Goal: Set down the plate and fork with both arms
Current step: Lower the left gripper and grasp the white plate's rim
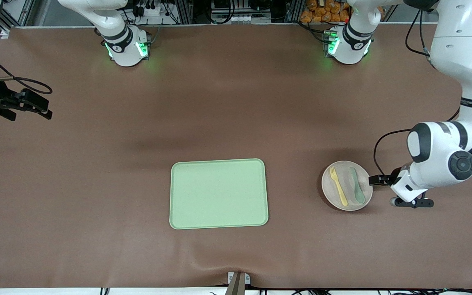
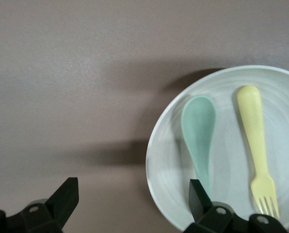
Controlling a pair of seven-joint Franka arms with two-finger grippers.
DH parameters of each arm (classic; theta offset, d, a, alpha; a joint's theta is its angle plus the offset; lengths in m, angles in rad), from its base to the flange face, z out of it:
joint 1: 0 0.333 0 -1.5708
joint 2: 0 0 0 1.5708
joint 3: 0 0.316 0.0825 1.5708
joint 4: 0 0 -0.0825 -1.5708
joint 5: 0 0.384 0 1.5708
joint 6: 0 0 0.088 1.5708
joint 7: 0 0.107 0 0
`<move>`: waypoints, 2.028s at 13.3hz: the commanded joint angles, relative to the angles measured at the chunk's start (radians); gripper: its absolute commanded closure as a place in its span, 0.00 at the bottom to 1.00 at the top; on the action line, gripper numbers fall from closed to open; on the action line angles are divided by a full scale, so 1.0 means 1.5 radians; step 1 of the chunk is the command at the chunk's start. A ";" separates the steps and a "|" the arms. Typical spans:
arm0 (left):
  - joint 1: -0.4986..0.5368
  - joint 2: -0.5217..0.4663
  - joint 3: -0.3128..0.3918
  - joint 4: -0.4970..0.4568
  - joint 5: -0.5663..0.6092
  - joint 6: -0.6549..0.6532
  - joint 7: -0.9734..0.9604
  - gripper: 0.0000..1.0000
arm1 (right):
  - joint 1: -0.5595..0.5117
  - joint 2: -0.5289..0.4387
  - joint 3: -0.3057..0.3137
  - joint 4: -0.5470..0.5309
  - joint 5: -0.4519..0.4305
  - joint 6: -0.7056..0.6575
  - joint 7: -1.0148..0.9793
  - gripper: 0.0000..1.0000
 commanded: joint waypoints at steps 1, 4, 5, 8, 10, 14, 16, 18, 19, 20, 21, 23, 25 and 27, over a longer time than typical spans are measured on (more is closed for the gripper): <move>0.004 0.021 -0.005 -0.002 0.008 0.027 -0.026 0.00 | -0.013 0.001 0.003 0.007 0.017 -0.008 -0.024 0.00; 0.004 0.034 -0.004 -0.005 0.009 0.038 -0.027 0.00 | -0.016 0.001 0.002 0.007 0.017 -0.008 -0.031 0.00; 0.004 0.035 -0.004 -0.008 0.009 0.038 -0.027 0.00 | -0.018 0.001 0.002 0.008 0.018 -0.007 -0.031 0.00; 0.003 0.043 -0.004 -0.010 0.012 0.038 -0.028 0.00 | -0.022 0.002 0.003 0.008 0.018 -0.007 -0.031 0.00; 0.001 0.046 -0.004 -0.008 0.011 0.038 -0.028 0.04 | -0.020 0.001 0.003 0.007 0.018 -0.009 -0.031 0.00; -0.006 0.048 -0.004 -0.007 0.012 0.038 -0.069 1.00 | -0.022 0.002 0.003 0.007 0.019 -0.007 -0.032 0.00; -0.006 0.048 -0.004 -0.006 0.012 0.038 -0.070 1.00 | -0.020 0.002 0.003 0.007 0.018 -0.008 -0.031 0.00; -0.006 0.048 -0.004 -0.006 0.013 0.038 -0.069 1.00 | -0.021 0.001 0.003 0.007 0.018 -0.009 -0.032 0.00; -0.006 0.047 -0.005 -0.005 0.013 0.038 -0.069 1.00 | -0.021 0.000 0.003 0.008 0.018 -0.008 -0.031 0.00; -0.006 0.043 -0.005 -0.004 0.013 0.038 -0.069 1.00 | -0.021 0.000 0.003 0.008 0.018 -0.008 -0.031 0.00; -0.004 0.039 -0.006 -0.003 0.014 0.038 -0.069 1.00 | -0.021 0.001 0.003 0.008 0.018 -0.009 -0.031 0.00; 0.000 0.012 -0.008 -0.003 0.013 0.036 -0.064 1.00 | -0.020 0.001 0.003 0.007 0.018 -0.011 -0.032 0.00; 0.001 -0.010 -0.012 -0.002 0.008 0.035 -0.061 1.00 | -0.022 0.001 0.003 0.007 0.019 -0.011 -0.032 0.00; 0.002 -0.031 -0.012 -0.002 0.007 0.033 -0.061 1.00 | -0.020 -0.002 0.003 0.007 0.018 -0.014 -0.031 0.00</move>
